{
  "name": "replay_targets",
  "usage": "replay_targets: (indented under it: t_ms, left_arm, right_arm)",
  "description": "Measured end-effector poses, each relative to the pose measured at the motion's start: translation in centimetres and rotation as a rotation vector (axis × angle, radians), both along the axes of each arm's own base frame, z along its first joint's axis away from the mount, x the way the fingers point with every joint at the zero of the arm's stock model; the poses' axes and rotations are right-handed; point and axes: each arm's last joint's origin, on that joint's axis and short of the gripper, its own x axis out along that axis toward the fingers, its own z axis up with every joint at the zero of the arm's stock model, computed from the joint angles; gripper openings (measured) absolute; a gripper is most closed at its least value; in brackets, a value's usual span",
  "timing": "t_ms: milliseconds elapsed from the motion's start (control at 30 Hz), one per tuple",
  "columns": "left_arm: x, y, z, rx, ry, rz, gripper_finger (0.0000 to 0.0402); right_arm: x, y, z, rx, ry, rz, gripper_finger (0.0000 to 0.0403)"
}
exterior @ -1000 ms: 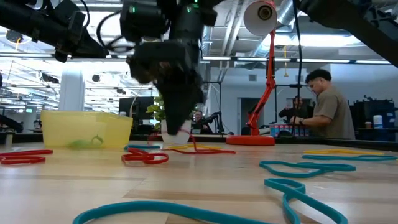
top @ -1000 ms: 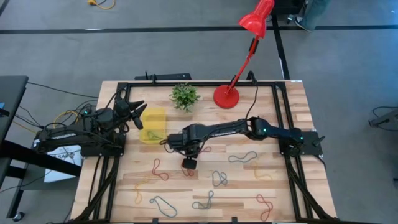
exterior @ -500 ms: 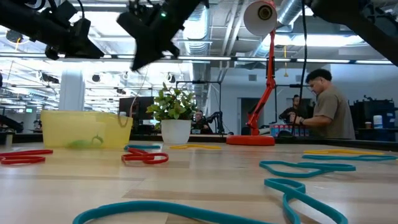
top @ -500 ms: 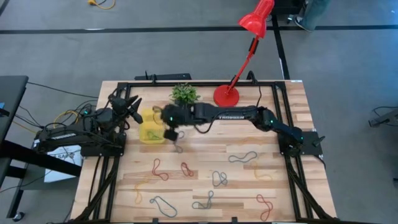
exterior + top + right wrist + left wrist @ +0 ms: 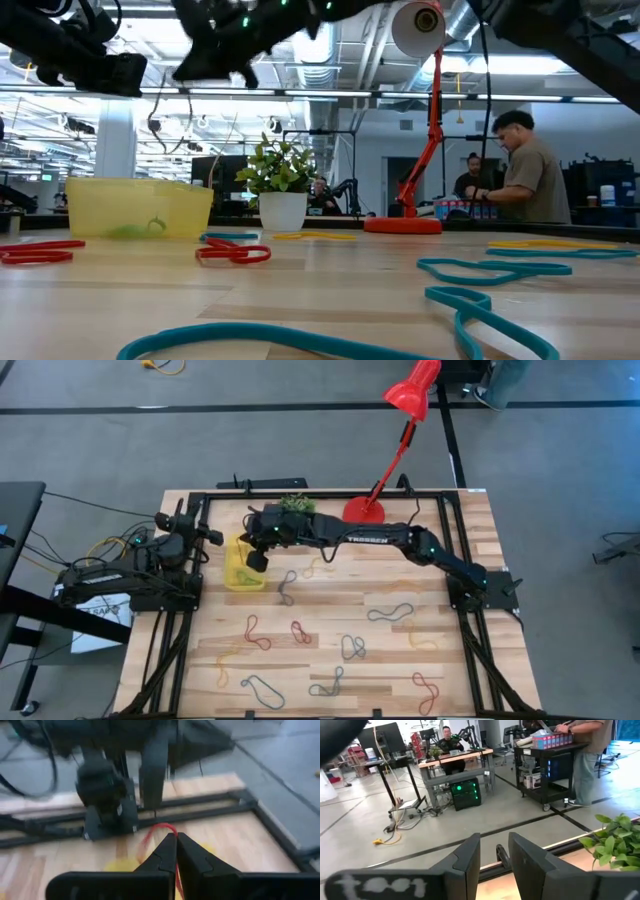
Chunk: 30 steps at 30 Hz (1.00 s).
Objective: Pick and place items into bin
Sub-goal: Put the red rubber band into the yellow bin
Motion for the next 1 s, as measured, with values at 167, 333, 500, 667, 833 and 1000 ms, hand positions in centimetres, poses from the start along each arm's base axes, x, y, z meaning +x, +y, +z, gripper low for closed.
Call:
replay_targets:
  t_ms: [167,333,500,667,833,1000]
  left_arm:
    - [0.0,0.0,0.0,0.000,0.000,0.000,0.0093]
    - [0.0,0.0,0.0,0.000,0.001,0.000,0.0093]
    - [0.0,0.0,0.0,0.000,0.002,-0.001,0.0093]
    - [0.0,0.0,0.0,-0.003,0.002,-0.013,0.0093]
    - [0.0,0.0,0.0,-0.004,0.001,-0.018,0.0093]
    - [0.0,0.0,0.0,-0.004,0.002,-0.019,0.0093]
  right_arm:
    - [1.3,-0.1,-3.9,0.046,0.044,-0.020,0.0001]
    - [2.1,-0.2,-6.8,0.086,0.064,-0.041,0.0002]
    - [2.2,-0.2,-7.4,0.107,0.080,-0.050,0.0020]
    - [2.2,-0.2,-7.4,0.107,0.087,-0.051,0.0056]
    - [2.0,-0.1,-7.6,0.109,0.111,-0.048,0.0089]
    - [1.9,0.0,-7.8,0.110,0.133,-0.048,0.0116]
